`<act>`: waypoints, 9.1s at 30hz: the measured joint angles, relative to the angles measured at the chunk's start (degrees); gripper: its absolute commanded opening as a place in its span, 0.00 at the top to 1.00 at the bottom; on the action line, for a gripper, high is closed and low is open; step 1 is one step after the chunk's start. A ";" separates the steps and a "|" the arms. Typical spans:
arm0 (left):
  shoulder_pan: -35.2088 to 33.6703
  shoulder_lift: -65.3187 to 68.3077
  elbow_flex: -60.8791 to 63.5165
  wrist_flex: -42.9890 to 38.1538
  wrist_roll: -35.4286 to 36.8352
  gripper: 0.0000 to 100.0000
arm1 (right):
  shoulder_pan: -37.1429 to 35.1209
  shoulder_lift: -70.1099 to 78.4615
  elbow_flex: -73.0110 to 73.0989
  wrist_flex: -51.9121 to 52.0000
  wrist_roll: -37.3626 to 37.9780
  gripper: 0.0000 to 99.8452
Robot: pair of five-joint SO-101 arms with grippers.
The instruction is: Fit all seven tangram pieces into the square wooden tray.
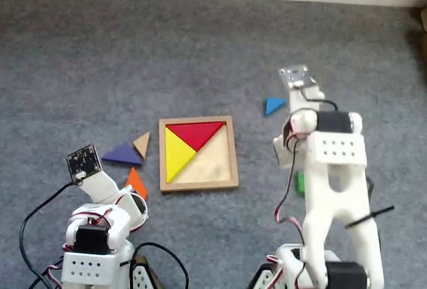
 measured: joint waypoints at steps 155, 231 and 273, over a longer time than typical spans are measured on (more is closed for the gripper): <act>0.00 0.00 0.00 0.00 0.00 0.99 | -18.37 5.71 13.19 -19.16 0.00 0.99; 0.00 0.00 0.00 0.00 0.00 0.99 | -30.95 43.34 -23.03 -10.02 7.21 0.96; 0.00 0.00 0.00 0.00 0.00 0.99 | -4.22 49.58 -48.79 -11.43 -12.84 0.76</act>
